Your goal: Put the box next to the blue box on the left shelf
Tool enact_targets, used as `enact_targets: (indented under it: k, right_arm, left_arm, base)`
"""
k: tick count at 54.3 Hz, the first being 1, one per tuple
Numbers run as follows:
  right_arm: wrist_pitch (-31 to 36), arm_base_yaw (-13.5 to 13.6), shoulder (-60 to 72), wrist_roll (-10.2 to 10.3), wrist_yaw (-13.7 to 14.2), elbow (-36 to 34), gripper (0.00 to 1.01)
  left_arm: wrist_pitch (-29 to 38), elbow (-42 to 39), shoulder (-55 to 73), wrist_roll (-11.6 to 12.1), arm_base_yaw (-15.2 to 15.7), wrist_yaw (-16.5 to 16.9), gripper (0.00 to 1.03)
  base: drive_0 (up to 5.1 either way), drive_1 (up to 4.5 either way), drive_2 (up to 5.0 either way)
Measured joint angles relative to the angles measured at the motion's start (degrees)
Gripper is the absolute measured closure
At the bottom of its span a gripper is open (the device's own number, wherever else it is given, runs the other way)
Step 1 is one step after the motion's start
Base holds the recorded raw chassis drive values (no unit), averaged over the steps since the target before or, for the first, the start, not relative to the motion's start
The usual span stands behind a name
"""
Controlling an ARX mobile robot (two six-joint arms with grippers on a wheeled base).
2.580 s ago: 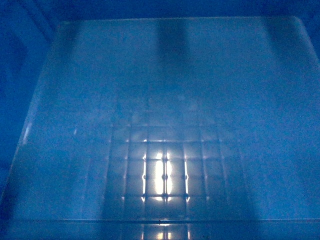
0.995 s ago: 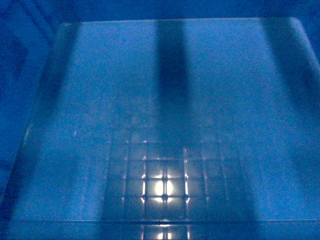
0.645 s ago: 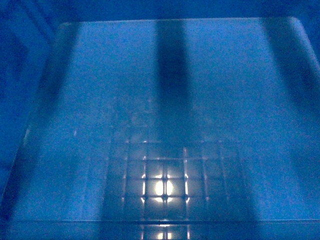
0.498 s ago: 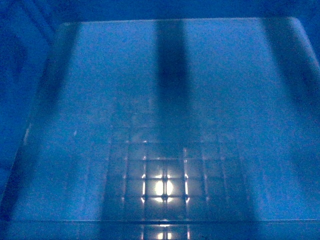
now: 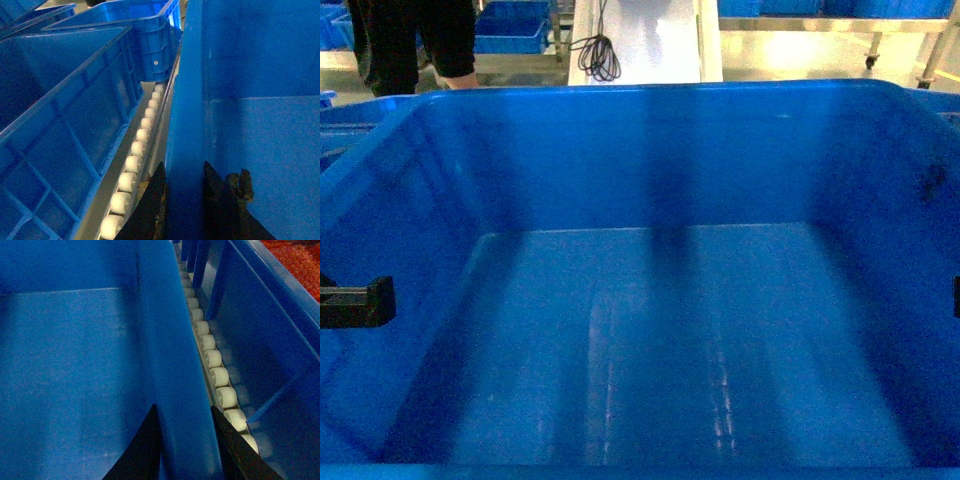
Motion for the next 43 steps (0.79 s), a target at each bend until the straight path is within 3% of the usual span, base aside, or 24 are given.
enact_targets:
  k: [6,8,14,17,28,34,43]
  right_arm:
    - [-0.87,-0.28,0.31,0.92,-0.48,0.50,0.80]
    - [-0.59,-0.24,0.31,0.74,-0.52,0.52,0.70]
    - [3.96,1.05,-0.72,0.02,-1.62,0.37,0.48]
    - [8.98,1.33,-2.49,-0.59,-0.68,0.07,0.35]
    - [17.84,3.61,-4.11,-3.52,2.38,-0.74,0.02]
    - [18.60,3.69,-4.39,-5.40,5.05,-1.22,0.04]
    - [18.69,3.56,-4.74,-6.05,5.38,-1.22,0.03]
  left_arm:
    - [1.36,0.79,2.45,0.39,1.40,1.46,0.90]
    - [1.92,0.83,2.84,0.33,1.77,1.79,0.90]
    - [6.27,0.83,3.23,-3.74,1.01,-0.85,0.68]
    - [11.50,0.98,1.97,-4.11,0.28,-0.04,0.55]
    - [18.86,0.44,1.01,-3.39,-0.26,0.37,0.22]
    - [19.15,-0.07,-0.37,-2.49,0.48,-0.96,0.03]
    - [18.80,-0.26,-0.87,-2.43,0.72,-1.49,0.05]
  base:
    - [-0.4,-0.38,-0.4]
    - [-0.2,-0.16,-0.2]
    - [0.0,0.00,0.0]
    - [0.0,0.00,0.0]
    - [0.0,0.00,0.0]
    - [0.0,0.00,0.0]
    - [0.0,0.00,0.0]
